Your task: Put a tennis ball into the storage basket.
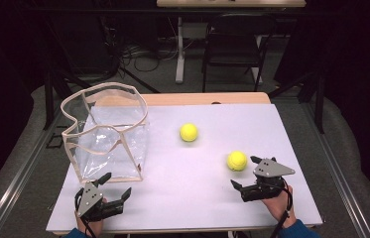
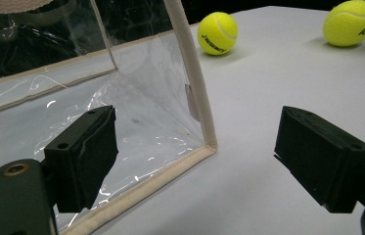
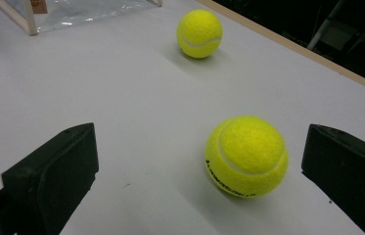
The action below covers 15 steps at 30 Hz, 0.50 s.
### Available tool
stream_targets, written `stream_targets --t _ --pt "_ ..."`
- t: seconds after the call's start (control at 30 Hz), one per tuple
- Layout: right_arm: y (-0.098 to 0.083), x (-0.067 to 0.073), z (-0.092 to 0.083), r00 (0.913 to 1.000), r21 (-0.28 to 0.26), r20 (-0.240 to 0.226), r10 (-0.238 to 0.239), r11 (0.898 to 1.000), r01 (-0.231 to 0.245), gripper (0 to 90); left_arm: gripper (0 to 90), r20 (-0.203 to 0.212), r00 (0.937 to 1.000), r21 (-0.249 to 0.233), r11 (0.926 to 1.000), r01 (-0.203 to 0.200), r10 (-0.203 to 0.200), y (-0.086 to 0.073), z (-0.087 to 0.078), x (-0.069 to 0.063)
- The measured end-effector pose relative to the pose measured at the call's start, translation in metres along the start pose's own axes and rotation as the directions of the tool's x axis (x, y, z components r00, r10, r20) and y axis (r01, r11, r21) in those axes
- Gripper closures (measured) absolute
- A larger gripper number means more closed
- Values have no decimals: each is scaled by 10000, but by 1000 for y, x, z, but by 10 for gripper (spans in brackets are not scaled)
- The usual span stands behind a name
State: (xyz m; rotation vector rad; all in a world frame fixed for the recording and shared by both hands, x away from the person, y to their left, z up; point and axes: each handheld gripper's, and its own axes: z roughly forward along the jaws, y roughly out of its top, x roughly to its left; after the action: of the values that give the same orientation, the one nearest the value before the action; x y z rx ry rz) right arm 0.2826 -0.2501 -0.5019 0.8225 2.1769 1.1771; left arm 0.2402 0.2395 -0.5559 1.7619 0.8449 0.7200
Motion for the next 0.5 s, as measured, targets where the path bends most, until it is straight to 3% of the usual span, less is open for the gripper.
stream_targets --t 0.5 --pt "20 -7 14 9994 516 -164 -320 9981 328 0 159 39 10000 24 10000 -14 14 -1 -1 0"
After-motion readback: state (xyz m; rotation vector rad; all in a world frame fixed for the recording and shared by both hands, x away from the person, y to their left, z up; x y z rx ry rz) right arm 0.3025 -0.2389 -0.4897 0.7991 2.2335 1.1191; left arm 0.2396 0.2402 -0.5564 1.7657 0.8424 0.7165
